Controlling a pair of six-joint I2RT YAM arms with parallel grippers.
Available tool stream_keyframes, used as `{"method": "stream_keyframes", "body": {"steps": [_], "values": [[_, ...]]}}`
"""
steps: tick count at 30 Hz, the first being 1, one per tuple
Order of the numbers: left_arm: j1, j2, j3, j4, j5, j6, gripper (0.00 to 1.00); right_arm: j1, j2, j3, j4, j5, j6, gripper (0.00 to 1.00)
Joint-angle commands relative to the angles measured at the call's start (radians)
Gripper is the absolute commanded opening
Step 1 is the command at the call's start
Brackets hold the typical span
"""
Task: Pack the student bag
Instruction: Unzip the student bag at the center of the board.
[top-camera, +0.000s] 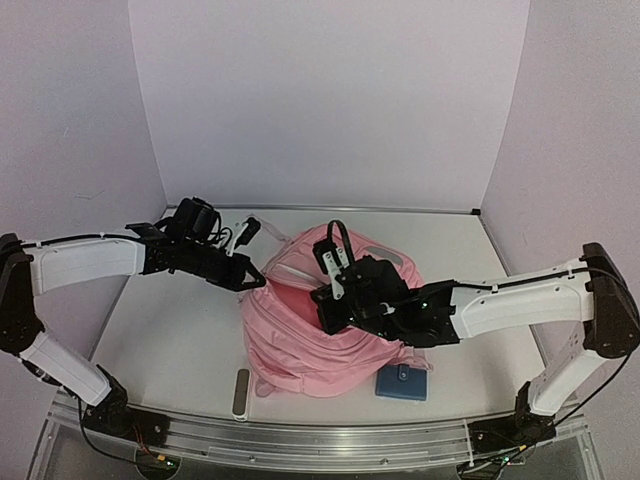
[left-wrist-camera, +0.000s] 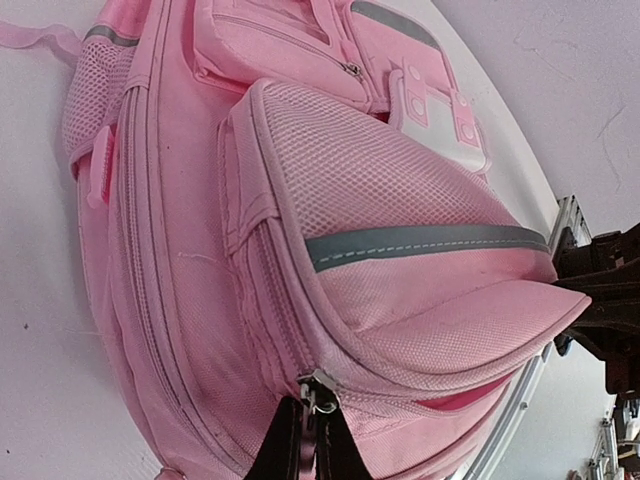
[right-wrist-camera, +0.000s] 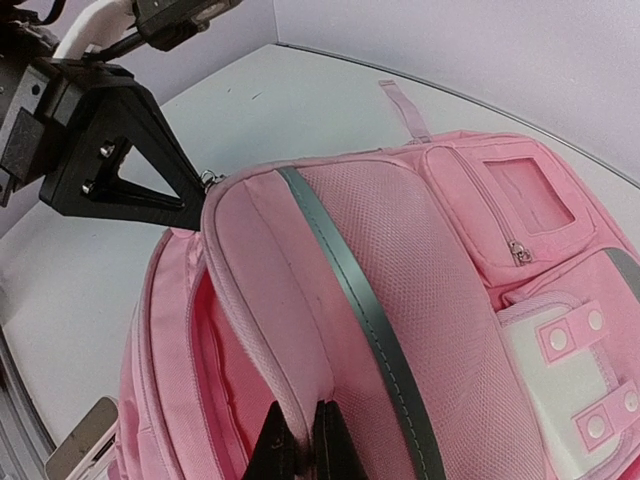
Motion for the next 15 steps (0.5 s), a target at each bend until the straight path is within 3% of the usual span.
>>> {"method": "stream_keyframes", "body": {"steps": [1, 4, 8, 11, 15], "values": [[0.144, 0.068, 0.095, -0.018, -0.262, 0.068, 0.0, 0.005, -0.122, -0.023, 0.012, 0.066, -0.001, 0.0], [0.147, 0.098, 0.137, -0.044, -0.211, 0.109, 0.0, 0.005, -0.103, -0.01, 0.012, 0.143, 0.007, 0.0], [0.146, 0.086, 0.128, -0.025, -0.023, 0.157, 0.0, 0.004, -0.051, 0.028, 0.01, 0.183, 0.0, 0.22], [0.145, 0.066, 0.105, -0.014, 0.079, 0.169, 0.0, 0.004, 0.027, 0.083, 0.005, 0.216, -0.01, 0.29], [0.145, 0.032, 0.076, -0.013, 0.114, 0.17, 0.0, 0.004, 0.123, 0.161, -0.002, 0.22, -0.032, 0.39]]}}
